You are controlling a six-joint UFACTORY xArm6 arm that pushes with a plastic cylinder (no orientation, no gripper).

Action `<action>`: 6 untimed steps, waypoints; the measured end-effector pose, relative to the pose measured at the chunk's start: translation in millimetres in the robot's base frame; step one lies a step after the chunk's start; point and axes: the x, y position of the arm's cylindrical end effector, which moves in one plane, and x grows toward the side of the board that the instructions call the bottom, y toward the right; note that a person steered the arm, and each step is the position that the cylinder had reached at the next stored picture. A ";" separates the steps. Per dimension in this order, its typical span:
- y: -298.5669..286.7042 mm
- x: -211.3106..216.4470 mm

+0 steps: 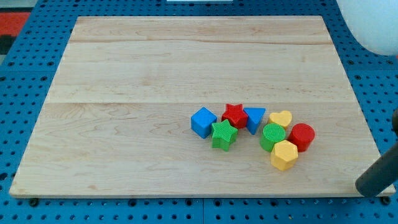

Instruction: Slightly push the green circle into the bottom of the blue triangle

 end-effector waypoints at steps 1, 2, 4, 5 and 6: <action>-14.4 -14.7; -34.4 -36.8; -131.1 -82.0; -119.9 -71.8; -100.6 -58.4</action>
